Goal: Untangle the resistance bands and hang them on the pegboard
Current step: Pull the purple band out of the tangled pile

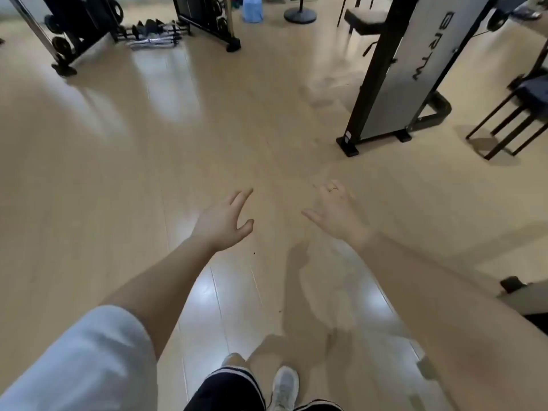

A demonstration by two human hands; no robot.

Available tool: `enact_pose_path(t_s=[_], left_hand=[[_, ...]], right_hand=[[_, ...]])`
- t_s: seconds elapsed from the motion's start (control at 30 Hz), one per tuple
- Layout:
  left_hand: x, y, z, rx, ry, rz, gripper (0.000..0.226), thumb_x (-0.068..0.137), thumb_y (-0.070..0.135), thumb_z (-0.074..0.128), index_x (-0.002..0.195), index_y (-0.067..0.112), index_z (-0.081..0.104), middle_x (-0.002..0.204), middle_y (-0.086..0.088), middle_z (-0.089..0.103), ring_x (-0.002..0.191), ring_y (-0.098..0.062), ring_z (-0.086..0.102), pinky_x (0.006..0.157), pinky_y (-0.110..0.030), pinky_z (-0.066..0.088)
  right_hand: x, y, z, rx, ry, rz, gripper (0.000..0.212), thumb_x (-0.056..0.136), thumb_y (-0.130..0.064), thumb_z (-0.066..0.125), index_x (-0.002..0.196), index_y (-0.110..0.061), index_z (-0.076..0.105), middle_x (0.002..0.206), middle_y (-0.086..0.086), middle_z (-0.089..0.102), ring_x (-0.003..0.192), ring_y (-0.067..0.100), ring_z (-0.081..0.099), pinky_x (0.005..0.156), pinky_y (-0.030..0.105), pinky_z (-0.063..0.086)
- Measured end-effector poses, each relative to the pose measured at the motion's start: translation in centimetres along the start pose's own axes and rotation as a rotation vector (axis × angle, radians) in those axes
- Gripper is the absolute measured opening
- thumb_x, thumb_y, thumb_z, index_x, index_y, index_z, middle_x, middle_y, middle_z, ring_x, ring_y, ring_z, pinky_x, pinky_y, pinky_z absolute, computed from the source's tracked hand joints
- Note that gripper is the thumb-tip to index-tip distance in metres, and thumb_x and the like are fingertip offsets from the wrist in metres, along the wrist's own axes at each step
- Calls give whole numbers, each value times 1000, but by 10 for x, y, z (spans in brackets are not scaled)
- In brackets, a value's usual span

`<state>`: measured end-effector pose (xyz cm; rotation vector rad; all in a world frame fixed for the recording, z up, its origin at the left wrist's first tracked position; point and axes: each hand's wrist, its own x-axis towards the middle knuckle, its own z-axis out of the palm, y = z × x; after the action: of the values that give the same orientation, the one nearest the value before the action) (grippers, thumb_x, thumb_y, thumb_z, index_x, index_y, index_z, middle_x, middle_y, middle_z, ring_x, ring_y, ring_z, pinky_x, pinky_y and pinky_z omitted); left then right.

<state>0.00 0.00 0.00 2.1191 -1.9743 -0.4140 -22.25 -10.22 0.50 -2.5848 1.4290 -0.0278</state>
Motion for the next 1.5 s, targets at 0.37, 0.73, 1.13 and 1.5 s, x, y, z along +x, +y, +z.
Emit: enact_pose_path(t_s=[0.37, 0.73, 1.13, 1.5], left_hand=[[126, -56, -41, -158, 285, -39, 61, 80, 42, 43, 133, 11, 43, 122, -8, 55, 115, -26, 51, 84, -34, 43], [408, -174, -125, -94, 175, -63, 54, 88, 26, 53, 138, 15, 36, 130, -5, 50, 122, -22, 44, 87, -34, 42], [739, -197, -143, -99, 150, 191, 54, 87, 28, 53, 138, 16, 36, 129, -4, 50, 119, -23, 46, 91, -34, 43], [1033, -306, -219, -199, 110, -26, 64, 78, 39, 41, 136, 12, 40, 127, -10, 51, 120, -27, 46, 97, -36, 40]], right_hand=[[171, -17, -21, 319, 6, 35, 66, 86, -53, 53, 137, -12, 39, 138, 7, 47, 126, 25, 44, 99, 41, 41], [469, -10, -73, 336, -82, 64, 64, 87, -50, 54, 137, -12, 37, 138, 6, 47, 125, 23, 45, 100, 41, 41], [748, 124, -91, 383, -41, 294, 68, 88, -54, 51, 138, -11, 37, 136, 6, 48, 123, 23, 47, 100, 39, 41], [1107, 162, -146, 412, -143, 203, 65, 88, -48, 56, 137, -8, 41, 136, 10, 49, 124, 27, 47, 100, 34, 38]])
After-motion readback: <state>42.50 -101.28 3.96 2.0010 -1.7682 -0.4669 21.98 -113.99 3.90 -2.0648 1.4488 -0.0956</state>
